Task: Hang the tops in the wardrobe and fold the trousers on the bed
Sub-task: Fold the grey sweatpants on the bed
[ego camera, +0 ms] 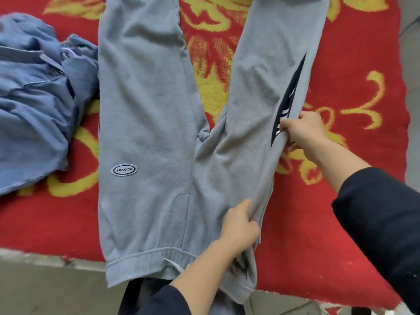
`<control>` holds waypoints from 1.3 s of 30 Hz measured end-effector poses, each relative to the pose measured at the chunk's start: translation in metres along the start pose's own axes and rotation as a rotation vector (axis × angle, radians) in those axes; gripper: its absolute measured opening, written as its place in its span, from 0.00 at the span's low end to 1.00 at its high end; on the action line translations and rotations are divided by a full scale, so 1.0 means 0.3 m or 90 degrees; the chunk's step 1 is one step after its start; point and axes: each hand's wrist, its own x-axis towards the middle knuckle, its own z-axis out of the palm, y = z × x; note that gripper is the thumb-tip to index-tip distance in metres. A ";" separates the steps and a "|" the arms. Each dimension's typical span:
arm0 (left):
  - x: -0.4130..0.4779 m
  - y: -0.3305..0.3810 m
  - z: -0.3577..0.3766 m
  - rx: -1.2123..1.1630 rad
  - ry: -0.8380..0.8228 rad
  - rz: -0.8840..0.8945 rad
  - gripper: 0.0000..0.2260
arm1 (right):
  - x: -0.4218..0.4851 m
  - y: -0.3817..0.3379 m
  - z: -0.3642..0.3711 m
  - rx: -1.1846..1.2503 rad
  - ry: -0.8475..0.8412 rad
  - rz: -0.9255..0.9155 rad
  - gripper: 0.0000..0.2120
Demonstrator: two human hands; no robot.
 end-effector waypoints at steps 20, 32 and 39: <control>-0.327 -0.758 -0.652 -0.269 0.306 -0.152 0.13 | -0.374 -0.033 0.737 -0.246 -0.116 -0.173 0.17; -0.302 -0.683 -0.717 -0.382 0.200 -0.177 0.09 | -0.475 0.196 0.738 -0.048 -0.168 0.120 0.15; -0.390 -0.732 -0.796 -0.017 -0.370 -0.450 0.13 | -0.570 0.177 0.568 -0.434 -0.592 0.447 0.12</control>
